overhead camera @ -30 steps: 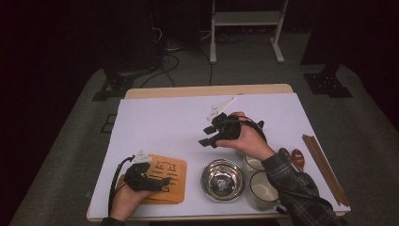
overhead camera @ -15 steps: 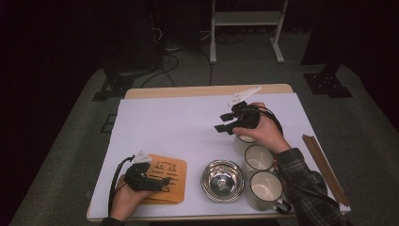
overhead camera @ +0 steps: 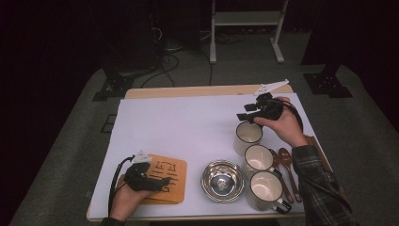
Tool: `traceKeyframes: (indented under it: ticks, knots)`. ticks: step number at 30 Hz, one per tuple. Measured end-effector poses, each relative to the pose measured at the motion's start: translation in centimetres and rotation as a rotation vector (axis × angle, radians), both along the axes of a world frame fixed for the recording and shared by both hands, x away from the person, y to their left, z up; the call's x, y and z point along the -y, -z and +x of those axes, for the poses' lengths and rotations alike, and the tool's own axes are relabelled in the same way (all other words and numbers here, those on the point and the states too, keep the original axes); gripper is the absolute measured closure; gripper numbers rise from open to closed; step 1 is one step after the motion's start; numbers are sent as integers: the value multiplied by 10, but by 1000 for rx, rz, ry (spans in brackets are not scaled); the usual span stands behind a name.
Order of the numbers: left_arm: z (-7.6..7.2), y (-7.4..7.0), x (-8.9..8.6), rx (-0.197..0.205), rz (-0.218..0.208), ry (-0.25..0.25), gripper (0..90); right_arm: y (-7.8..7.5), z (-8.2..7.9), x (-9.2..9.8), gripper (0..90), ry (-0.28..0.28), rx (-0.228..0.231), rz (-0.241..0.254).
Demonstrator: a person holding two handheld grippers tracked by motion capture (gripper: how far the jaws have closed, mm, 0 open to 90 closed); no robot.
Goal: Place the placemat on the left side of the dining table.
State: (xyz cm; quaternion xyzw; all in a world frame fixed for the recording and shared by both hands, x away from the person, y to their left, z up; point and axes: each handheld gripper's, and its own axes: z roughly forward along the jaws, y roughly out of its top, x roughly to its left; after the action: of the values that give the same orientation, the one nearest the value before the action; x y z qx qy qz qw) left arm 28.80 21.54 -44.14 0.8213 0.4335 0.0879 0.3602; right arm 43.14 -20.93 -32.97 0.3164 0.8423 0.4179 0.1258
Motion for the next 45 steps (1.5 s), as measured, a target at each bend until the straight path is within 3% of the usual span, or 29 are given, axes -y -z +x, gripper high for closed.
traceKeyframes:
  ticks: [13, 20, 26, 37, 45]
  knots:
    - [0, 0, 0, 0, 0, -1, 110, 11, 15, 57, 435, 187, 10, 28]
    - [0, 0, 0, 0, -2, -1, 113, 27, 24, 76, 418, 262, 35, 31]
    - [0, 0, 0, -1, -3, -2, 116, 48, 32, 90, 405, 318, 29, 15]
    - [1, 0, 0, -3, -5, -1, 123, 90, 47, 102, 382, 357, 16, 15]
    - [1, -1, 0, -6, -4, 2, 128, 112, 50, 99, 344, 357, -2, -47]
